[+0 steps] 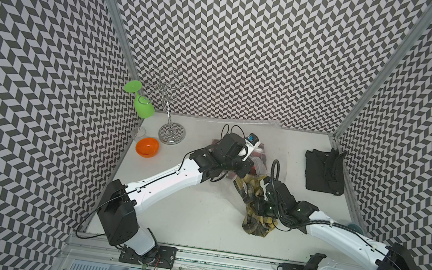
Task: Place the folded shirt into the vacuum bag
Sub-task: Place the shirt in the vacuum bag.
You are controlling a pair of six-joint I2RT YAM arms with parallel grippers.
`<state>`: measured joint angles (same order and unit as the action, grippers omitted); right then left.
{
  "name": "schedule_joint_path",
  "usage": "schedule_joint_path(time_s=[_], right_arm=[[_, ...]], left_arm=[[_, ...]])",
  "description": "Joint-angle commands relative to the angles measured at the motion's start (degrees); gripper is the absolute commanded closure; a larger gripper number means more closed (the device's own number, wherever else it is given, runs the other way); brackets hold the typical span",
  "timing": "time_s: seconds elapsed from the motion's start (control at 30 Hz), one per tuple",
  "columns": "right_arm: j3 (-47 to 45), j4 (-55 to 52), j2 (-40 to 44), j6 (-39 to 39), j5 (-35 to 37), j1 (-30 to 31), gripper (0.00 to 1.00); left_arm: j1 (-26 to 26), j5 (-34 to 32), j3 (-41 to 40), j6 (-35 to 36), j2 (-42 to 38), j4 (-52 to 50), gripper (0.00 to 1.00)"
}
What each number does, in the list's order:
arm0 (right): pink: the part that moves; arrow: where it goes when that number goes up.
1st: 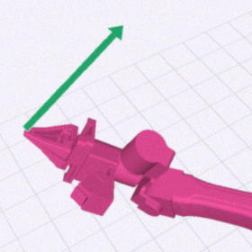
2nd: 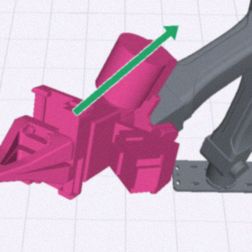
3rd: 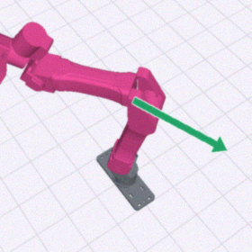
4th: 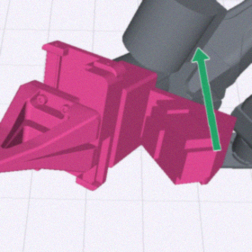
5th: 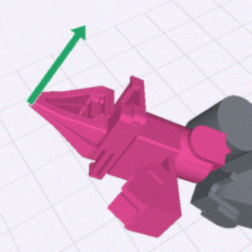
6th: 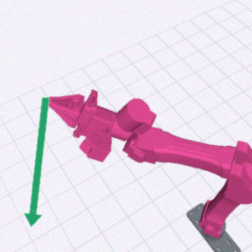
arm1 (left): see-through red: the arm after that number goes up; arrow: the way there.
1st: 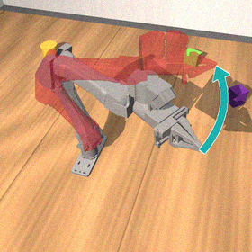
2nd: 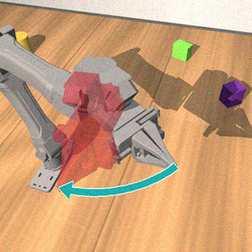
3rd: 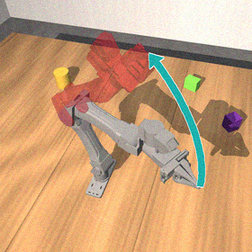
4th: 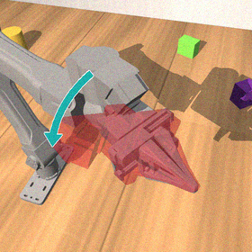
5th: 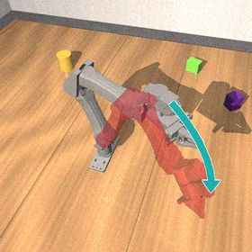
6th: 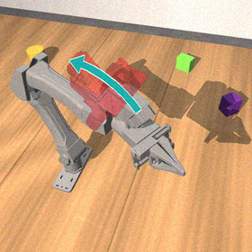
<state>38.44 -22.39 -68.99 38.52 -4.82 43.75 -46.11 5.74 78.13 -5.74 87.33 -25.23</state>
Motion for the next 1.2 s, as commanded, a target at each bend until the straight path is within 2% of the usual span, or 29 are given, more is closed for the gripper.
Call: schedule_joint_path(time_s=[0.0, 0.1, 0.2, 0.33, 0.47, 0.6, 0.77, 0.97, 1.1, 1.17], right_arm=[[4.4, -4.6, 0.0, -1.0, 4.2, 1.6, 1.00], [10.8, -5.3, 0.4, -2.2, 3.0, 4.0, 1.00], [15.2, -3.4, -0.7, -2.7, -1.8, 5.2, 1.00], [15.3, 2.0, -2.7, -1.7, -6.2, 5.2, 1.00], [13.1, 1.8, -4.6, -1.5, -4.1, 4.1, 1.00], [14.2, -3.7, -3.6, -5.7, -3.0, 4.0, 1.00], [18.4, -9.2, 1.2, -10.0, -1.0, 8.4, 1.00], [23.8, -13.1, -3.3, -14.6, 0.6, 15.8, 1.00], [24.3, -12.5, -6.3, -14.2, 1.4, 15.4, 1.00], [23.4, -12.3, -6.8, -15.0, -1.1, 12.0, 1.00]], left_arm=[[-0.3, 2.7, 2.3, -1.0, -1.1, 3.6, 1.00], [-0.3, 3.0, 2.1, -1.5, -0.7, 4.0, 1.00], [-0.3, 3.0, 1.6, -1.7, -0.6, 4.1, 1.00], [-0.4, 2.9, 1.1, -2.0, -1.3, 4.0, 1.00], [-0.3, 2.2, 0.5, -1.7, -2.2, 3.6, 1.00], [0.1, 2.1, 0.2, -1.1, -1.9, 3.4, 1.00], [0.8, 3.2, -0.5, -0.9, -0.3, 5.0, 1.00], [1.8, 4.0, -1.1, -0.7, 1.0, 6.2, 1.00], [2.4, 4.1, -1.5, -0.4, 0.6, 6.1, 1.00], [2.4, 4.0, -1.9, -0.3, 0.2, 6.0, 1.00]])
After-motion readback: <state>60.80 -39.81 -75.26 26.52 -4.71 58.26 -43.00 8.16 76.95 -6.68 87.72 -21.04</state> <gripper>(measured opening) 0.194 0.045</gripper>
